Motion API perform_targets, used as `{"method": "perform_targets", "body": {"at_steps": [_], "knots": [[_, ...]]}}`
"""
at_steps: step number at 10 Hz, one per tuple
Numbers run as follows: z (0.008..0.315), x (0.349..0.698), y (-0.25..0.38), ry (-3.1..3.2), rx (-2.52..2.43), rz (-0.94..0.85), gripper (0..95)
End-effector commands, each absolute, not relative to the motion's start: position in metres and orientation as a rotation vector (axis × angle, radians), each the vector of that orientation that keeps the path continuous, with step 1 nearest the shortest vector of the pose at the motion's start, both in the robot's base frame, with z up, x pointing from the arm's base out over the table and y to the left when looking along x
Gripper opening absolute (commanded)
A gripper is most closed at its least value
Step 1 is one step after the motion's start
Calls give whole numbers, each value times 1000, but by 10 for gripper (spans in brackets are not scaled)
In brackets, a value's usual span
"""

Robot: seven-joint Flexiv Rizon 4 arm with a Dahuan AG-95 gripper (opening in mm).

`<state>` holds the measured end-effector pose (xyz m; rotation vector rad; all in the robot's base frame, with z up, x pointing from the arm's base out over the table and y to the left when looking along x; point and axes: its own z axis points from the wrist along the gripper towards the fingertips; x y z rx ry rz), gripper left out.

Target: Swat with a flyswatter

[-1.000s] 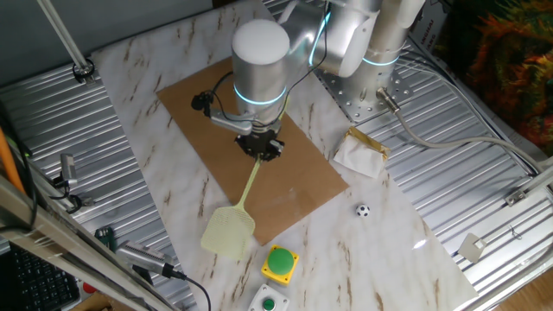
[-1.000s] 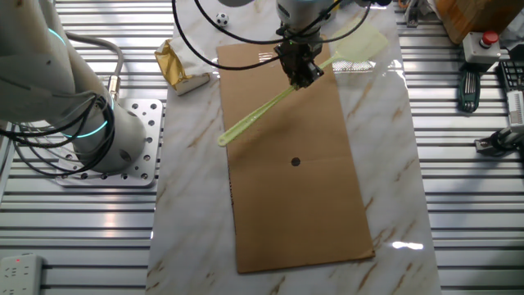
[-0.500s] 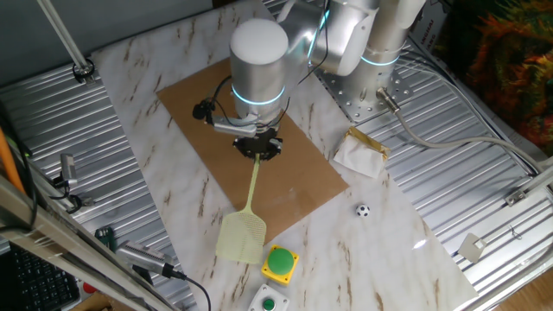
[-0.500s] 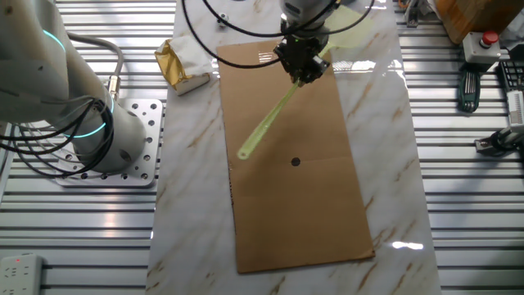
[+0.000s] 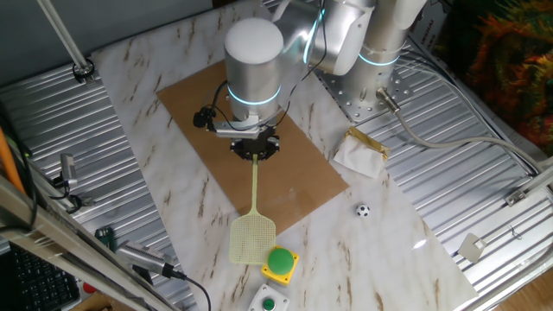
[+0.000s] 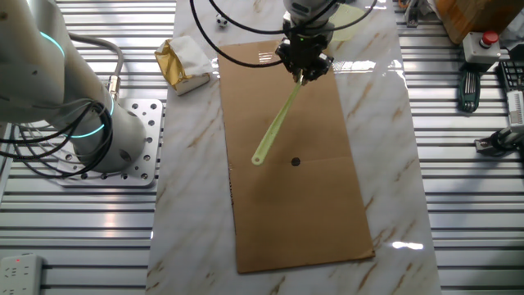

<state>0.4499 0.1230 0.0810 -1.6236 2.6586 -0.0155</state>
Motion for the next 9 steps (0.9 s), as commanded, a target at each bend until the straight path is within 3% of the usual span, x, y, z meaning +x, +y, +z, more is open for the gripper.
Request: {"method": "perform_targets", "body": {"at_steps": [1, 9], "knots": [[81, 449, 123, 2660, -1617, -13, 0], [81, 449, 123, 2664, -1607, -21, 0]]}}
